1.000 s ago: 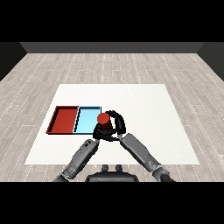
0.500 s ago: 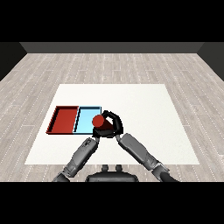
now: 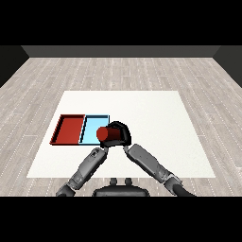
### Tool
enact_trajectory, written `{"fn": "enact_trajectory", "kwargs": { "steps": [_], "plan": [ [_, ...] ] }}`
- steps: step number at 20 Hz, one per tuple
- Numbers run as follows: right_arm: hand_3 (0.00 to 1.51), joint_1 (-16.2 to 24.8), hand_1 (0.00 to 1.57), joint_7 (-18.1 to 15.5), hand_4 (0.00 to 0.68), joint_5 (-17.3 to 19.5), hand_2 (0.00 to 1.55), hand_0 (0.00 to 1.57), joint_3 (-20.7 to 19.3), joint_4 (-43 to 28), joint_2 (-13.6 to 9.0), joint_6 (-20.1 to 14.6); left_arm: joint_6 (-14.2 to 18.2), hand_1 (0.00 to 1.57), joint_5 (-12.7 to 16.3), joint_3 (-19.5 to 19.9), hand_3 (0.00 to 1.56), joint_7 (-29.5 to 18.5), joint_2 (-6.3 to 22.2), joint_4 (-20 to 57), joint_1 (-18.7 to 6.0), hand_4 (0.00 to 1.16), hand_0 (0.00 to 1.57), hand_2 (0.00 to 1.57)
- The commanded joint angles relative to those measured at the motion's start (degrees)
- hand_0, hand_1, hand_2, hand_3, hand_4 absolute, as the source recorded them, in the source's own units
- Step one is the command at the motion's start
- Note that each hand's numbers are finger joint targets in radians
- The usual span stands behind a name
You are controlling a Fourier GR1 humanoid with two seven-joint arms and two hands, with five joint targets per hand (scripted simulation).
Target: Pick the red can and put it in the red box
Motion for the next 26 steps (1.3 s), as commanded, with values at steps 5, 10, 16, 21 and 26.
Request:
{"fn": "enact_trajectory", "kwargs": {
  "steps": [5,10,16,21,26],
  "plan": [
    [1.38,2.83,1.44,-0.94,0.624,-1.18,1.44,1.44,1.25,-2.92,0.58,-0.84,1.74,1.57,-1.95,3.87,1.41,-0.25,0.38,-2.1,-1.61,0.91,1.57,1.52],
    [0.0,0.83,0.0,0.9,0.0,1.14,0.0,0.0,0.45,-0.19,0.6,0.54,5.04,1.57,-2.16,1.03,1.45,-2.55,-1.0,-1.32,-0.16,1.12,1.57,1.53],
    [0.0,3.67,0.0,0.51,0.0,4.83,0.0,0.0,-4.65,1.52,0.59,8.03,3.86,1.57,-5.69,1.64,1.45,-1.27,0.02,-5.75,3.68,1.12,1.57,1.53],
    [0.0,7.79,0.0,4.76,0.0,9.0,0.0,0.0,-5.88,-6.17,-0.55,6.98,4.87,1.57,-4.85,0.89,1.5,1.38,-0.99,-5.62,2.3,1.14,1.57,1.57],
    [0.0,3.88,0.0,4.73,0.0,8.87,0.0,0.0,-7.84,-5.83,0.58,3.18,3.2,1.57,-1.23,1.9,1.51,-6.1,-1.01,0.1,3.56,1.14,1.57,1.57]
  ]
}}
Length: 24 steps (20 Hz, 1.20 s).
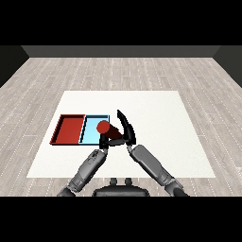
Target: Pick the red can and put it in the red box
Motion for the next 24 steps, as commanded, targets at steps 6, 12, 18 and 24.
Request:
{"fn": "enact_trajectory", "kwargs": {
  "steps": [6,12,18,24],
  "plan": [
    [0.0,7.05,0.0,-2.7,0.0,-2.05,0.0,0.0,-10.57,-11.39,-7.1,6.62,-1.9,1.57,-1.34,3.77,1.48,0.42,3.17,-1.64,2.15,1.13,1.57,1.57],
    [0.0,18.63,0.0,1.76,0.0,-2.02,0.0,0.0,-12.79,-25.47,-14.43,5.91,-0.99,1.57,-5.35,6.27,1.47,1.28,10.69,-3.73,3.19,1.13,1.57,1.57],
    [0.0,25.75,0.0,-3.6,0.0,-4.91,0.0,0.0,-19.32,-19.52,-17.6,10.08,-4.19,1.57,-5.5,13.53,1.47,3.26,19.92,2.19,0.03,1.11,1.57,1.56],
    [0.0,30.07,0.0,-5.5,0.0,-3.07,0.0,0.0,-20.92,-18.16,-19.46,12.19,-7.97,1.57,-3.33,20.89,1.49,4.24,24.15,10.17,-2.37,1.12,1.57,1.57]
  ]
}}
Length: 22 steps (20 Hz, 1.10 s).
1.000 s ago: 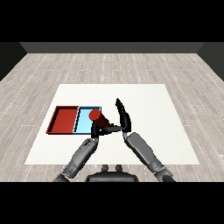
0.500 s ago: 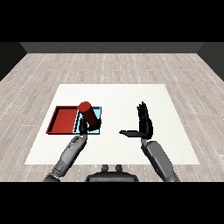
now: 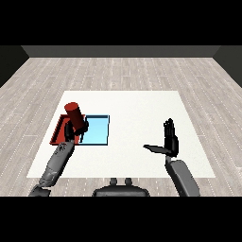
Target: Pick the red can and put it in the red box
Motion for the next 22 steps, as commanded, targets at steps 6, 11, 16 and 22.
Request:
{"fn": "enact_trajectory", "kwargs": {
  "steps": [6,11,16,22],
  "plan": [
    [0.0,0.23,0.0,4.0,0.0,0.97,0.0,0.0,-3.94,1.68,-1.77,-0.92,-5.34,1.57,-2.42,6.87,1.47,-1.07,5.57,27.14,-11.34,1.09,1.57,1.55],
    [0.0,-5.14,0.0,2.74,0.0,2.59,0.0,0.0,-2.74,9.7,1.31,-0.49,-4.24,1.57,-4.54,8.43,1.5,-4.63,2.97,43.71,-17.81,1.05,1.57,1.57],
    [0.0,-4.97,0.0,-0.14,0.0,-0.72,0.0,0.0,-6.74,13.02,1.24,2.17,-1.07,0.74,-7.65,6.29,0.74,3.44,0.29,53.0,-21.19,0.81,0.74,0.73],
    [0.0,-6.62,0.0,-1.4,0.0,0.49,0.0,0.0,-6.25,15.51,2.12,2.38,-3.39,0.68,-6.32,8.4,0.12,6.04,1.75,59.07,-19.52,0.77,0.68,0.69]
  ]
}}
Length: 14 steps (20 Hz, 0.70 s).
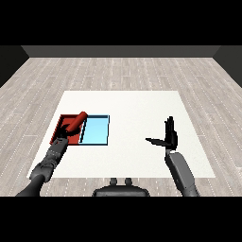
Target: Pick the red can and put it in the red box
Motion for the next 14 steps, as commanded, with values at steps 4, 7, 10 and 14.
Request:
{"fn": "enact_trajectory", "kwargs": {
  "steps": [4,7,10,14],
  "plan": [
    [0.0,-0.41,0.0,-4.42,0.0,-0.24,0.0,0.0,-1.45,5.31,1.02,2.3,1.08,1.28,3.21,4.29,0.0,1.31,1.34,4.87,1.65,0.7,1.28,1.17],
    [0.0,-0.54,0.0,-2.84,0.0,-0.77,0.0,0.0,-1.41,3.1,1.21,2.26,-7.81,0.0,1.96,2.98,0.0,4.81,3.14,6.47,0.55,0.0,0.0,0.0],
    [0.0,0.26,0.0,-2.28,0.0,-1.97,0.0,0.0,-3.11,0.88,-0.06,3.2,-8.17,0.0,0.75,1.99,0.0,7.43,4.03,6.15,-2.59,0.0,0.0,0.0],
    [0.0,1.85,0.0,-3.51,0.0,-2.18,0.0,0.0,-2.93,1.34,0.2,5.28,-5.07,0.0,-0.29,1.22,0.0,5.23,2.73,5.39,-1.24,0.0,0.0,0.0]
  ]
}}
